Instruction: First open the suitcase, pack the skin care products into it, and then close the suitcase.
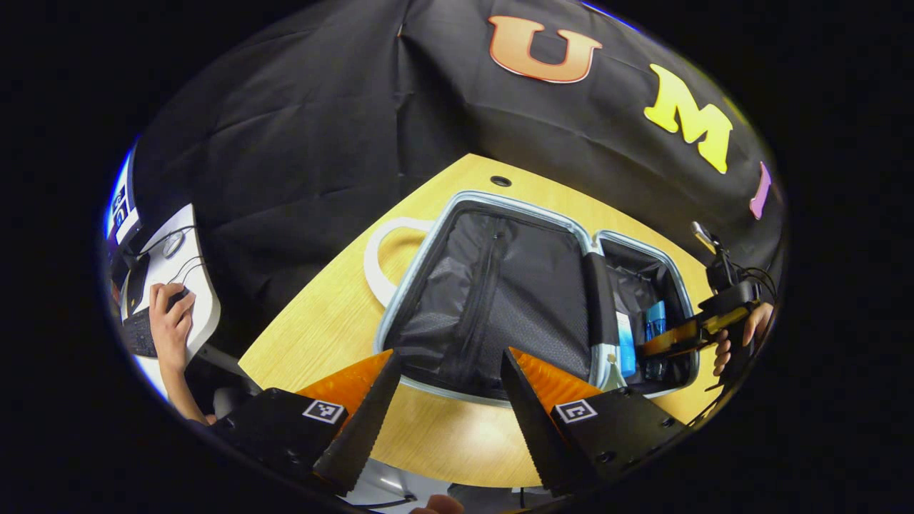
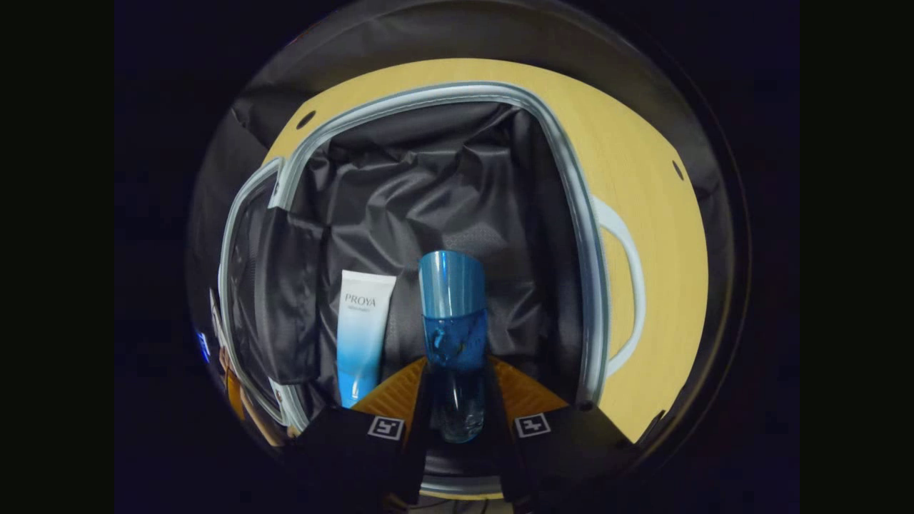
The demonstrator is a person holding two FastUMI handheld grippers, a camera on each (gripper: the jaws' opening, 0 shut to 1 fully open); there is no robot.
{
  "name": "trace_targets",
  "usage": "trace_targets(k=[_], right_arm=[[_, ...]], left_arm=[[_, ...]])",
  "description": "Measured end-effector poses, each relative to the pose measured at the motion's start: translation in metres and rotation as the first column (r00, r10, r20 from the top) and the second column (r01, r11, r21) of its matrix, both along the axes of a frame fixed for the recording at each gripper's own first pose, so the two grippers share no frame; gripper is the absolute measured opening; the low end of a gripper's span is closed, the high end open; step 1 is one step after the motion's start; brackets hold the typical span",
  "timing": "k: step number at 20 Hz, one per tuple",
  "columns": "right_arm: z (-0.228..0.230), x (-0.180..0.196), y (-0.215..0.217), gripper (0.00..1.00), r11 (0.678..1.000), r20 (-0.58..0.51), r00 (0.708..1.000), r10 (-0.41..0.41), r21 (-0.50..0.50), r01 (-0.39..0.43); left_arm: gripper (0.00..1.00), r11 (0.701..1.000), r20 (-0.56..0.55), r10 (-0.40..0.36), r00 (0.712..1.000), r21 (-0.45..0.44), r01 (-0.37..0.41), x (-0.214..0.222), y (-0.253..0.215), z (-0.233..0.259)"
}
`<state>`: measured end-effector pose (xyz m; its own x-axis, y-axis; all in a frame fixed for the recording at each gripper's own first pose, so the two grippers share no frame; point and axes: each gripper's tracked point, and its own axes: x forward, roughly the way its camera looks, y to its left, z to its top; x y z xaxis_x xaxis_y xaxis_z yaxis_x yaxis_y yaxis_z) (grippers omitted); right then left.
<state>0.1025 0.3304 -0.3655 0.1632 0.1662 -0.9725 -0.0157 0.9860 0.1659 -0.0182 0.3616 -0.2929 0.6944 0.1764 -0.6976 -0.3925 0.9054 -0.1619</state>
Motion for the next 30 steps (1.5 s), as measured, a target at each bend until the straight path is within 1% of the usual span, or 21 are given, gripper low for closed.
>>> trace_targets(k=[4,6,8,9,11,12,13,14,16,17,18,19,21,22,23,25,26,27,28,29,30], right_arm=[[0.010,-0.002,0.001,0.46,1.000,0.012,1.000,-0.004,0.025,0.003],[0.023,-0.004,0.007,0.57,0.997,0.033,0.999,-0.009,0.071,0.006],[0.043,-0.009,0.014,0.67,0.991,0.058,0.998,0.009,0.132,-0.017],[0.053,-0.010,0.017,0.75,0.988,0.079,0.997,0.019,0.151,-0.031],[0.071,-0.012,0.014,0.76,0.986,0.130,0.991,0.039,0.158,-0.059],[0.080,-0.013,0.011,0.77,0.985,0.153,0.987,0.048,0.158,-0.073],[0.089,-0.017,0.008,0.74,0.983,0.171,0.984,0.056,0.164,-0.085],[0.097,-0.022,0.004,0.78,0.981,0.181,0.981,0.063,0.170,-0.094],[0.110,-0.033,-0.003,0.78,0.977,0.193,0.979,0.065,0.187,-0.101],[0.115,-0.041,-0.009,0.74,0.976,0.195,0.979,0.062,0.191,-0.100],[0.121,-0.047,-0.016,0.78,0.975,0.198,0.978,0.059,0.197,-0.099],[0.126,-0.054,-0.021,0.78,0.974,0.201,0.978,0.055,0.205,-0.097],[0.131,-0.071,-0.030,0.78,0.972,0.198,0.979,0.049,0.215,-0.092],[0.133,-0.078,-0.035,0.78,0.972,0.196,0.980,0.044,0.218,-0.087],[0.135,-0.083,-0.041,0.78,0.973,0.196,0.980,0.037,0.216,-0.080],[0.138,-0.092,-0.051,0.78,0.976,0.194,0.981,0.024,0.206,-0.064],[0.140,-0.096,-0.054,0.78,0.976,0.192,0.981,0.019,0.207,-0.059],[0.141,-0.100,-0.057,0.78,0.977,0.188,0.982,0.014,0.207,-0.053],[0.142,-0.104,-0.060,0.78,0.978,0.185,0.983,0.011,0.204,-0.050],[0.143,-0.107,-0.063,0.78,0.979,0.185,0.983,0.011,0.197,-0.048],[0.142,-0.110,-0.067,0.73,0.981,0.187,0.982,0.011,0.189,-0.047]], left_arm=[[0.92,0.998,-0.032,0.046,0.998,-0.042,-0.048,0.005,0.015,-0.006],[0.92,0.996,-0.040,0.067,0.997,-0.058,-0.069,0.012,0.024,-0.006],[0.91,0.995,-0.059,0.080,0.995,-0.049,-0.083,0.019,0.040,-0.006],[0.92,0.995,-0.079,0.087,0.993,-0.043,-0.091,0.021,0.048,-0.007],[0.91,0.992,-0.116,0.101,0.988,-0.061,-0.109,0.025,0.064,-0.012],[0.92,0.990,-0.118,0.097,0.988,-0.089,-0.108,0.030,0.068,-0.014],[0.91,0.986,-0.104,0.083,0.991,-0.134,-0.097,0.038,0.070,-0.014],[0.92,0.979,-0.077,0.074,0.994,-0.184,-0.088,0.045,0.071,-0.013],[0.92,0.955,-0.008,0.081,0.997,-0.284,-0.080,0.063,0.077,-0.010],[0.92,0.942,0.011,0.100,0.995,-0.322,-0.091,0.067,0.085,-0.009],[0.92,0.929,0.034,0.121,0.992,-0.357,-0.100,0.072,0.092,-0.009],[0.91,0.915,0.051,0.153,0.987,-0.386,-0.122,0.076,0.103,-0.012],[0.89,0.874,0.064,0.220,0.973,-0.457,-0.168,0.082,0.116,-0.020],[1.00,0.853,0.061,0.240,0.969,-0.490,-0.180,0.085,0.118,-0.027],[0.89,0.836,0.057,0.243,0.968,-0.518,-0.179,0.087,0.122,-0.035],[0.89,0.803,0.055,0.253,0.966,-0.568,-0.178,0.094,0.124,-0.049],[0.87,0.777,0.058,0.262,0.963,-0.605,-0.175,0.098,0.120,-0.053],[0.83,0.756,0.077,0.288,0.955,-0.630,-0.177,0.105,0.125,-0.050],[0.71,0.732,0.082,0.302,0.950,-0.658,-0.176,0.108,0.124,-0.052],[0.65,0.723,0.080,0.306,0.949,-0.668,-0.177,0.108,0.125,-0.053],[0.59,0.717,0.080,0.308,0.948,-0.674,-0.176,0.110,0.126,-0.056]])
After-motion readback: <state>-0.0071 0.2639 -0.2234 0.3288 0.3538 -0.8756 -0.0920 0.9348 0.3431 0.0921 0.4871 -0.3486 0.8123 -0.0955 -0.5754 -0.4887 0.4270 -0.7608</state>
